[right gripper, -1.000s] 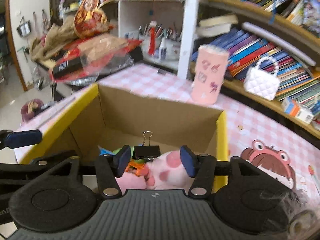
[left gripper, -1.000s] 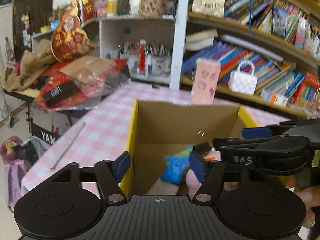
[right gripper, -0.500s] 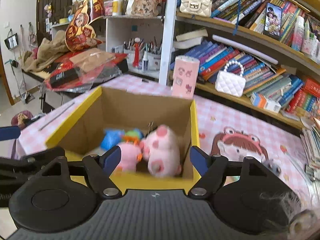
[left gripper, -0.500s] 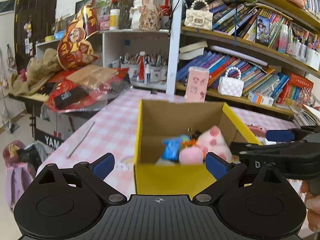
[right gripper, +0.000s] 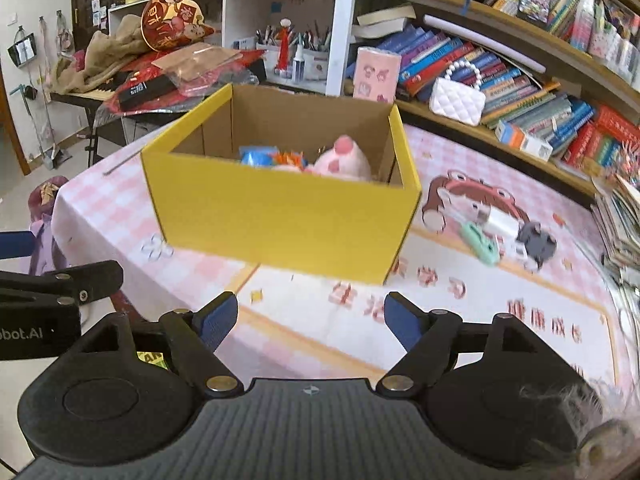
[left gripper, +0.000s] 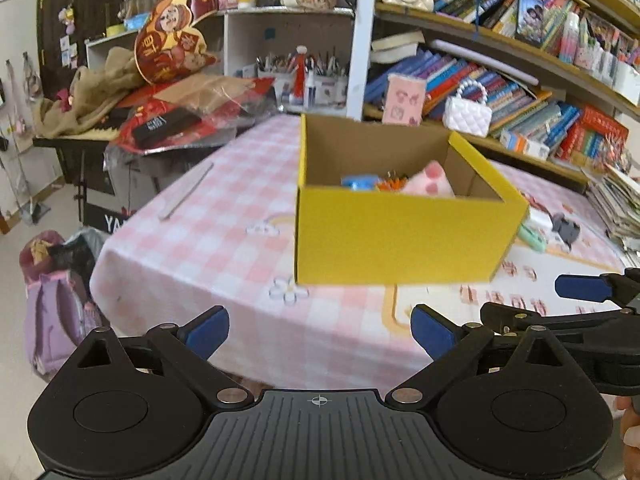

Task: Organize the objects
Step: 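Move both tools back toward the remaining items on the table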

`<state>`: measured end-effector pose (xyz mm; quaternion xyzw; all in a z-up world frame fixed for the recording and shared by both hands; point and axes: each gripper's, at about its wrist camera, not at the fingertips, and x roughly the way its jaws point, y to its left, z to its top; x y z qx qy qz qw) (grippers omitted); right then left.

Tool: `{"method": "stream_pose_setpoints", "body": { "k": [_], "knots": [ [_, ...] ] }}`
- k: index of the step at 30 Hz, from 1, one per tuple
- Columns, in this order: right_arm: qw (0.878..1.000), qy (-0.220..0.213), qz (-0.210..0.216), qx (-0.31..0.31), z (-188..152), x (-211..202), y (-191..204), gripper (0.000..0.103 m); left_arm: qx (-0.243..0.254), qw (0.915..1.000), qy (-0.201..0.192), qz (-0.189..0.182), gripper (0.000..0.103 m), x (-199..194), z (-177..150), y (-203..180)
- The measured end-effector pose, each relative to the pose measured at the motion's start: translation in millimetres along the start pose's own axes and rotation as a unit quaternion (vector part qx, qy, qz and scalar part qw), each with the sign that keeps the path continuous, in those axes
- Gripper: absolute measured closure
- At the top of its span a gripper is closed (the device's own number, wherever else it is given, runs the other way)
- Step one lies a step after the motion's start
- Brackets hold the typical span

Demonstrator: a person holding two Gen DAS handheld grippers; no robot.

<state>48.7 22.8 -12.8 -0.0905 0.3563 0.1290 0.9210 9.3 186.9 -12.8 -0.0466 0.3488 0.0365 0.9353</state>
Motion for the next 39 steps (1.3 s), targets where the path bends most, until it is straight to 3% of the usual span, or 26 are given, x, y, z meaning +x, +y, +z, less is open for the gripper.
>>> {"method": "stream_pose_setpoints", "body": {
  "k": [16, 28, 39],
  "knots": [
    [0.995, 0.046, -0.064, 0.064, -53.3, -30.1, -29.6, 0.019, 0.05, 0.9948, 0.06, -0.065, 0.004, -0.9, -27.9, -40.8],
    [0.979, 0.06, -0.145, 0.13, -79.9, -52.5, -95.7, 0.017, 0.119, 0.9796, 0.076, -0.143, 0.004, 16.7, -23.3, -116.5],
    [0.968, 0.075, -0.174, 0.164, -85.5, -47.6, -164.1, 0.017, 0.152, 0.9699, 0.088, -0.169, 0.004, 42.1, -11.3, -185.7]
  ]
}}
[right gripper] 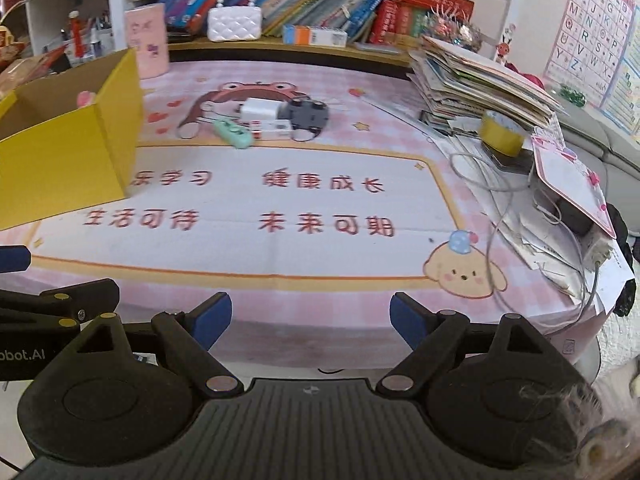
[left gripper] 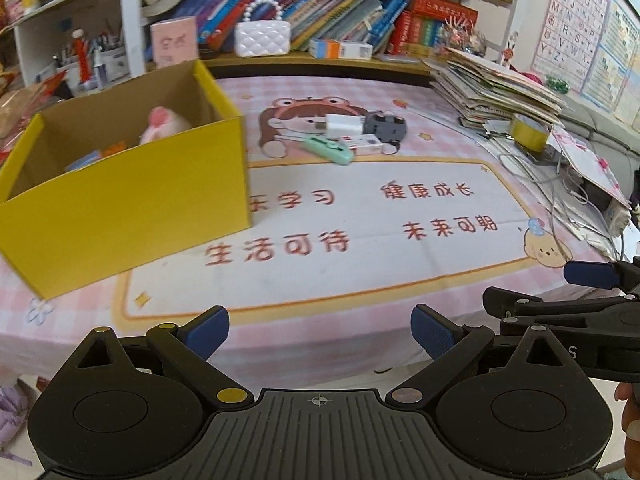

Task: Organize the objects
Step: 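Move both tools back toward the remaining items on the table, then grasp the mint-green tape dispenser with the left tool while the right tool grasps the grey toy truck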

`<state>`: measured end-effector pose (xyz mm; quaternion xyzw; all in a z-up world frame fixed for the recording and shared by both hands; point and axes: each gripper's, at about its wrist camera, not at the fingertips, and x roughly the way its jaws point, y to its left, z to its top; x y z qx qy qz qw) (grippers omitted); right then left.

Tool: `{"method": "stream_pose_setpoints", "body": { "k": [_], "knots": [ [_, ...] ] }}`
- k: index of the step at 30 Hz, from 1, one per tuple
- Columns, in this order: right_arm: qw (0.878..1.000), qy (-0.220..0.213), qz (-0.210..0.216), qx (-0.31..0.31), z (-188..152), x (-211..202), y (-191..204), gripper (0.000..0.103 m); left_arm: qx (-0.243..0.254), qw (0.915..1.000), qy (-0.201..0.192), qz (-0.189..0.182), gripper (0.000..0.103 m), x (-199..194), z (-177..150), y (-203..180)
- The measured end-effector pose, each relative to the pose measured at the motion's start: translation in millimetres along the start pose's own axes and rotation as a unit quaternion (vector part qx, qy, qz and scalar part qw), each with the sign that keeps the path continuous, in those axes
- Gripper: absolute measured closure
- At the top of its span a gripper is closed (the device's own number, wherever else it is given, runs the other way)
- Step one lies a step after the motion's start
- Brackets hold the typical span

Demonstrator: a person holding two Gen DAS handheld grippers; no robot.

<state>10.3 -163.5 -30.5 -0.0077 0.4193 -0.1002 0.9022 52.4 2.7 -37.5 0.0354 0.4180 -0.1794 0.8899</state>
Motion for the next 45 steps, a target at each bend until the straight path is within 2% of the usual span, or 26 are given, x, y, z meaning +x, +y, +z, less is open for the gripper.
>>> {"method": "stream_pose_setpoints", "body": {
  "k": [7, 15, 20, 25, 27, 34, 39, 41, 43, 45],
  "knots": [
    [1.0, 0.014, 0.004, 0.002, 25.4, 29.7, -29.4, 0.017, 0.004, 1.0, 0.006, -0.006, 0.004, 27.7, 24.1, -23.5],
    [1.0, -0.005, 0.028, 0.004, 69.4, 64.8, -64.8, 0.02, -0.003, 0.9996, -0.025, 0.01, 0.008, 57.0, 65.6, -48.4],
    [0.998, -0.028, 0.058, 0.013, 102.0, 87.0, -84.5, 0.022, -0.03, 0.9984, -0.037, 0.031, 0.023, 78.3, 97.4, -54.2],
    [0.996, -0.041, 0.076, 0.015, 131.1, 116.2, -93.7, 0.027, -0.082, 0.9945, -0.032, 0.057, 0.041, 111.8, 127.0, -47.2],
    [0.995, -0.046, 0.084, 0.015, 140.9, 127.0, -94.4, 0.03, -0.107, 0.9918, -0.027, 0.065, 0.045, 126.6, 135.5, -41.5],
    [0.992, -0.058, 0.11, 0.001, 166.8, 162.6, -90.0, 0.03, -0.173, 0.9807, -0.012, 0.091, 0.053, 175.6, 156.5, -22.8],
    [0.99, -0.056, 0.128, -0.017, 178.2, 182.6, -82.6, 0.03, -0.194, 0.9755, 0.01, 0.104, 0.062, 207.1, 164.4, -16.8],
    [0.989, -0.055, 0.134, -0.022, 181.1, 189.8, -80.2, 0.03, -0.196, 0.9745, 0.002, 0.109, 0.062, 210.7, 166.3, -16.1],
    [0.989, -0.051, 0.139, -0.026, 184.7, 197.6, -77.7, 0.03, -0.193, 0.9736, 0.008, 0.121, 0.071, 213.2, 168.7, -14.4],
    [0.988, -0.047, 0.144, -0.028, 188.2, 204.2, -75.3, 0.03, -0.195, 0.9725, 0.014, 0.127, 0.075, 214.2, 166.2, -9.0]
  ]
}}
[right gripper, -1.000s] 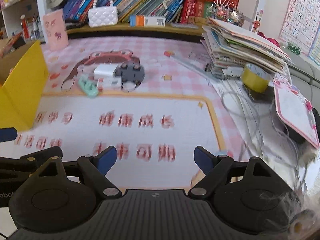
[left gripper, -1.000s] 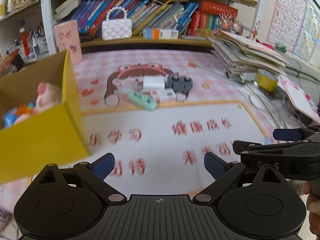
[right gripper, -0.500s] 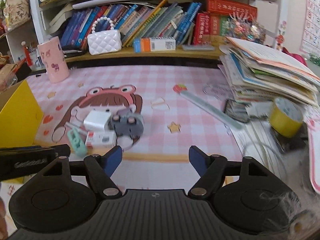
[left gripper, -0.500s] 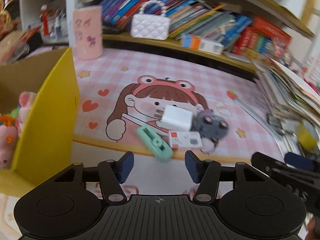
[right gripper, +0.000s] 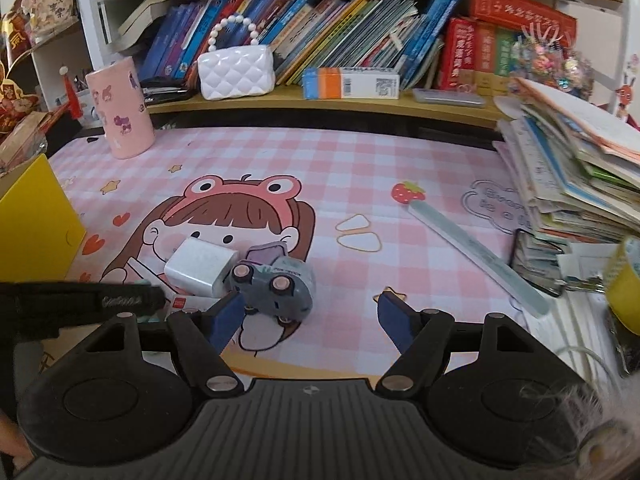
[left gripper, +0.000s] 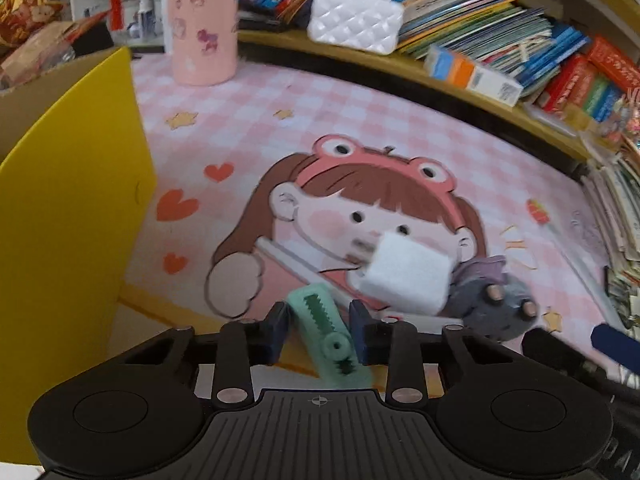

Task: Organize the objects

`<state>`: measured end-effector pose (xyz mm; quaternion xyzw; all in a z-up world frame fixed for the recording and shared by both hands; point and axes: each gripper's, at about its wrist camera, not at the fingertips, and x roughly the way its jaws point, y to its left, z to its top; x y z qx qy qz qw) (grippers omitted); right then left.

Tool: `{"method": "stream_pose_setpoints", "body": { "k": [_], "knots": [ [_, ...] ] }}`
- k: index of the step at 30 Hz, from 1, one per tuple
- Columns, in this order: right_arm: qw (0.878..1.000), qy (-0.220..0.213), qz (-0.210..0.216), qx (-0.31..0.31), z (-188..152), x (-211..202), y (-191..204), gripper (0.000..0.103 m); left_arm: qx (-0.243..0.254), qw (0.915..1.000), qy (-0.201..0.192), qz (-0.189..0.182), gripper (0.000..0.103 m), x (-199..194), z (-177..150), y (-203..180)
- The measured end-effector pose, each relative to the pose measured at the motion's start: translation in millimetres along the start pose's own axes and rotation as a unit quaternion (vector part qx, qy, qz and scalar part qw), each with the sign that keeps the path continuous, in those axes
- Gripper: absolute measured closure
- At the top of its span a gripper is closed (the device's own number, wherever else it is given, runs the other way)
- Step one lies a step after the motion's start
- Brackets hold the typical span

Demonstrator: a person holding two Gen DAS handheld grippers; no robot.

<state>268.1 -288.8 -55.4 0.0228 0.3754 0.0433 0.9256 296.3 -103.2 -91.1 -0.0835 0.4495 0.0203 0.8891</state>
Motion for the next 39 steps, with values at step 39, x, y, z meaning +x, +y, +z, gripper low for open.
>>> {"method": "stream_pose_setpoints", "body": {
  "k": [39],
  "knots": [
    [0.999, 0.027, 0.046, 0.006, -29.3, -61.3, 10.5, 0.045, 0.038, 0.995, -0.011, -0.092, 0.08, -101.8, -41.5, 22.7]
  ]
}}
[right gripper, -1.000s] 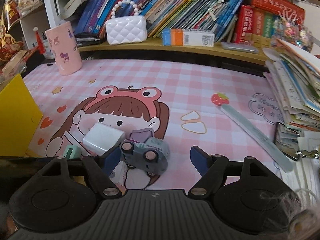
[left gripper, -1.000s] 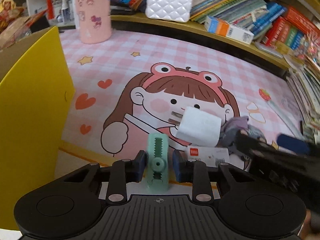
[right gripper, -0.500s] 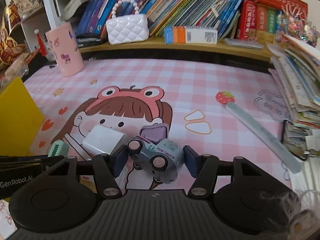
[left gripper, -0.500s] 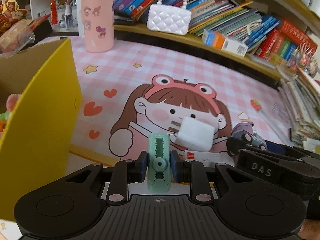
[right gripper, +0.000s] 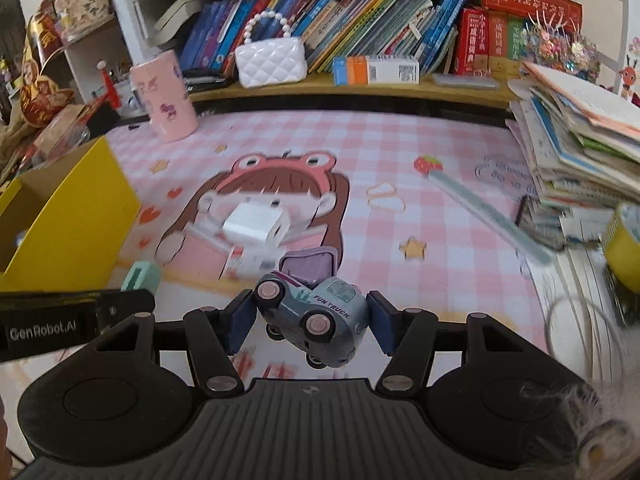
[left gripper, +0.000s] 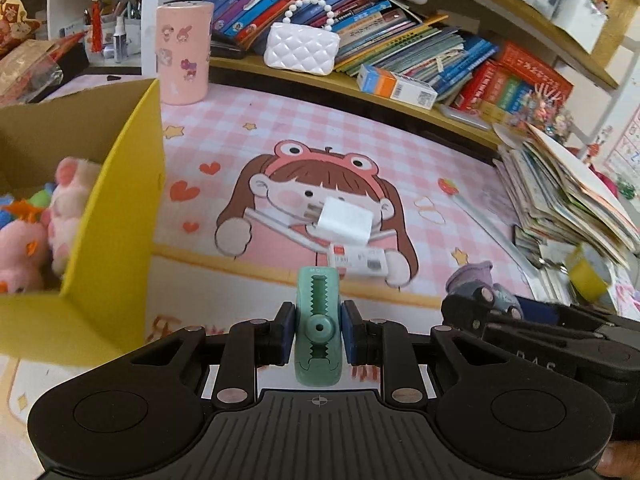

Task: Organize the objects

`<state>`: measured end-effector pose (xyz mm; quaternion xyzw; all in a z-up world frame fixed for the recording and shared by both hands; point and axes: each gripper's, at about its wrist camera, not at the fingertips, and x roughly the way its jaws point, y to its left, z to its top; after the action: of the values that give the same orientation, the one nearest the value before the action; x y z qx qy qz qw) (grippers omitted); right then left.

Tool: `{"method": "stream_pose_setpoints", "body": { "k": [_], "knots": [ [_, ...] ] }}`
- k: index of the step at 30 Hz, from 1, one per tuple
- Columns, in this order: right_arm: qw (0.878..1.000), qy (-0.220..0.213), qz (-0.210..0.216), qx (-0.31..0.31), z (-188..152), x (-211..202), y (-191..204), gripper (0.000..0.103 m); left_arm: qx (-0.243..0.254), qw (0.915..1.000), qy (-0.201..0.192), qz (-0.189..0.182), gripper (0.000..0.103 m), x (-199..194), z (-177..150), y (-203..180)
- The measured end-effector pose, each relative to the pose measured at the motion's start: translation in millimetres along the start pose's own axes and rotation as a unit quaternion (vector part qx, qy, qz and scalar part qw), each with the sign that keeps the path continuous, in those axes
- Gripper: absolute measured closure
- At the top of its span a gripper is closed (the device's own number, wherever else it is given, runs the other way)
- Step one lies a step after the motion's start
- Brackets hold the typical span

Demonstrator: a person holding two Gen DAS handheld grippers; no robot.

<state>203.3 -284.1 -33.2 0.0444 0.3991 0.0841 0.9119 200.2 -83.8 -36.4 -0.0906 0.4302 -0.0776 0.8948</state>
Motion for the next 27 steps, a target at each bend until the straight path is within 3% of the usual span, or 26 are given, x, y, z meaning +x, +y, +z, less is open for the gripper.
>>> {"method": "stream_pose_setpoints", "body": {
  "k": [14, 27],
  "knots": [
    [0.999, 0.025, 0.004, -0.038, -49.9, -39.6, 81.0, 0.045, -0.007, 0.9999, -0.005, -0.009, 0.08, -65.1, -53.1, 56.0],
    [0.993, 0.038, 0.03, -0.11, -96.6, -74.1, 192.7, 0.045, -0.09, 0.9954, -0.027, 0.019, 0.08, -136.8, -106.6, 156.7]
  ]
}}
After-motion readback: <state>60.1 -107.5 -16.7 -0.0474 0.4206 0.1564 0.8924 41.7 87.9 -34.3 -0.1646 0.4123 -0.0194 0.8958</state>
